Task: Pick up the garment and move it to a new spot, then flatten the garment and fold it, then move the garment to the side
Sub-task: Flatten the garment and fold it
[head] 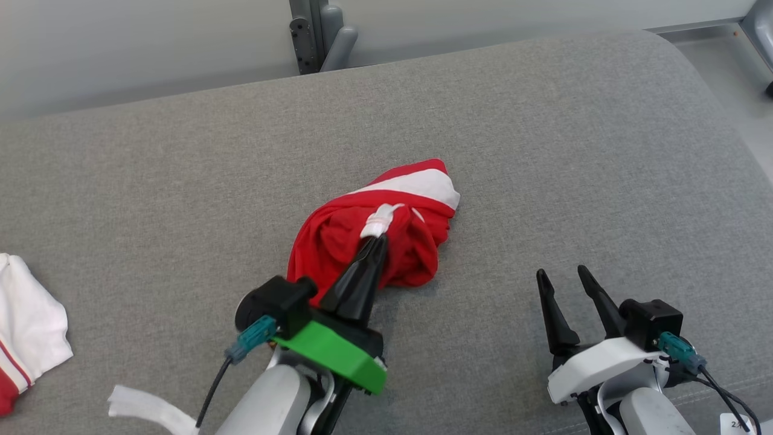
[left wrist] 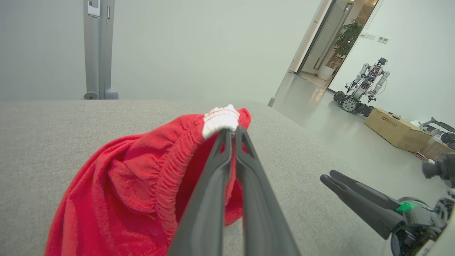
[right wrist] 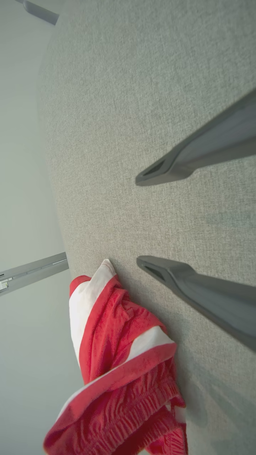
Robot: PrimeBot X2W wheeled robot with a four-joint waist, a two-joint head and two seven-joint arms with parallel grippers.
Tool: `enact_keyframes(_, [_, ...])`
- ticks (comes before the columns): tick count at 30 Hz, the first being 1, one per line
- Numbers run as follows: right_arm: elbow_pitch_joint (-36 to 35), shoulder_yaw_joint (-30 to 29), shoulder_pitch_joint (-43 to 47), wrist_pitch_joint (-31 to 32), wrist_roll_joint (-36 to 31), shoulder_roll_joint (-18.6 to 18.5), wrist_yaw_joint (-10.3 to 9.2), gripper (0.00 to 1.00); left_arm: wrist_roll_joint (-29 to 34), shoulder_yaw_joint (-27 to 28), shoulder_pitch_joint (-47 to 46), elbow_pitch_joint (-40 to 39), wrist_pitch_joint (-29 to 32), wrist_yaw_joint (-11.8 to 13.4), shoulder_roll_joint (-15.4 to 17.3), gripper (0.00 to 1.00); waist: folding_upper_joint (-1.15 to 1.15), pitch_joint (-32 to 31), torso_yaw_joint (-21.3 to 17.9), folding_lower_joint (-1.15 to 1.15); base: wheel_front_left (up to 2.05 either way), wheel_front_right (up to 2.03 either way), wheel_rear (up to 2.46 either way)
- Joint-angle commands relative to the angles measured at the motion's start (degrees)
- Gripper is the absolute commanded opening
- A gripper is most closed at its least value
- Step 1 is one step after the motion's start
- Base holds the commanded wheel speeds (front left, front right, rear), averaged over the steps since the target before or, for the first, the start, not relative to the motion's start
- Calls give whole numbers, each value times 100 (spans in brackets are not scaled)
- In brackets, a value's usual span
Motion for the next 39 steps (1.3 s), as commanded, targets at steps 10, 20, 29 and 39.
enact_keyframes(10, [103, 10, 13, -3, 90, 12, -6, 100, -89, -1239, -2169, -363, 0, -13, 214, 0, 0, -182, -93, 0, 0, 0, 0])
enact_keyframes(20, [28, -45, 5, -3, 229, 17, -6, 100, -206, -663, -2525, 182, 3, -2, 676, 0, 0, 0, -110, 0, 0, 0, 0])
enact_keyframes(29, [-25, -158, -63, -3, 66, 16, -6, 100, -1108, -1690, -1246, 591, 1, -3, 1927, 0, 0, 124, 208, 0, 0, 0, 0])
enact_keyframes(39, [80, -117, 131, -3, -13, 14, -6, 100, -2084, -1979, -316, 1097, -1, -2, 2400, 0, 0, -345, 413, 0, 0, 0, 0])
